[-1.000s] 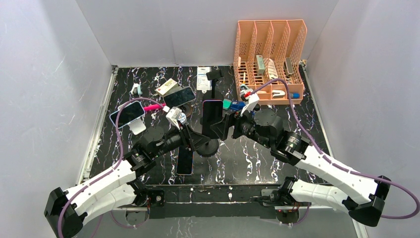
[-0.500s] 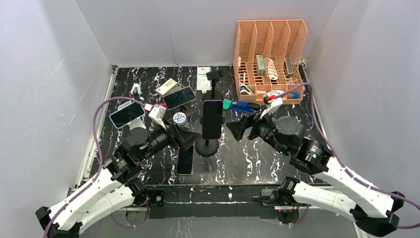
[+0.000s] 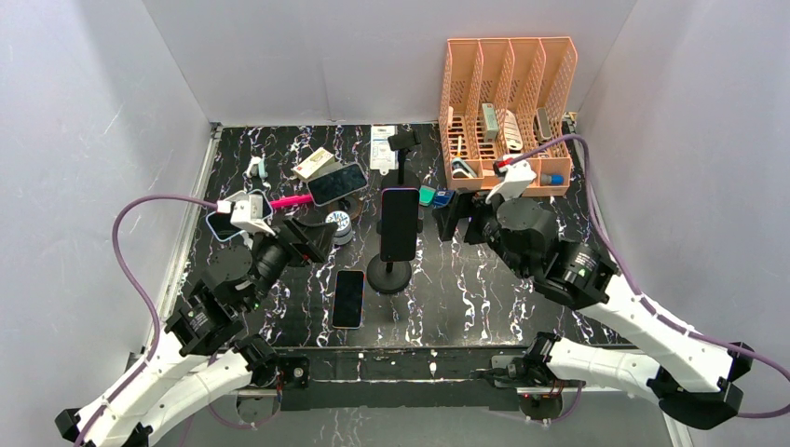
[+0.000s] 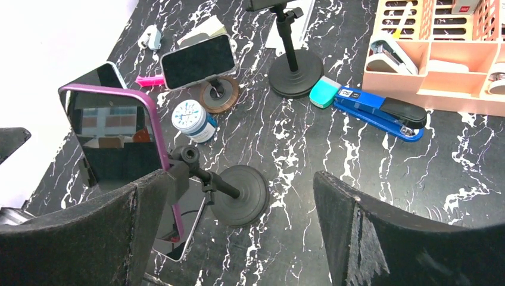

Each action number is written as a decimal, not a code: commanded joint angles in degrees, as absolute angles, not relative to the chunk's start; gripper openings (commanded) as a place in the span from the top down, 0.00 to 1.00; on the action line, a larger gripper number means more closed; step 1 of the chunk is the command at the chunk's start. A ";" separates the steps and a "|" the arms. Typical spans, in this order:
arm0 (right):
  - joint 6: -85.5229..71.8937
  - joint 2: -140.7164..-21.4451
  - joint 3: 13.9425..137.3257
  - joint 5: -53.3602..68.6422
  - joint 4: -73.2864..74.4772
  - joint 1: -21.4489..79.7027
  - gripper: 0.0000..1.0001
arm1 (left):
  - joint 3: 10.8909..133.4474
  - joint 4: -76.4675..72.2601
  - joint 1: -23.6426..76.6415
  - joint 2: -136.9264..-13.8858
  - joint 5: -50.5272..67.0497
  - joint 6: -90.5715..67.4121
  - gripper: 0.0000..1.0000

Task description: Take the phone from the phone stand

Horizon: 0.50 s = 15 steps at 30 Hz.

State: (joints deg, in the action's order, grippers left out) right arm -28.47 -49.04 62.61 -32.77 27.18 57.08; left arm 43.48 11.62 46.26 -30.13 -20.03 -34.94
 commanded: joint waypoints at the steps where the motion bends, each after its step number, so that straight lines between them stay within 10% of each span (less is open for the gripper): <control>1: -27.57 -50.51 70.43 -31.56 29.59 57.15 0.01 | 46.05 11.24 46.25 -30.57 -26.86 -33.65 0.20; 15: -15.59 -54.84 80.77 -18.27 27.40 57.11 0.01 | 47.25 4.46 46.28 -33.24 -18.71 -30.63 0.20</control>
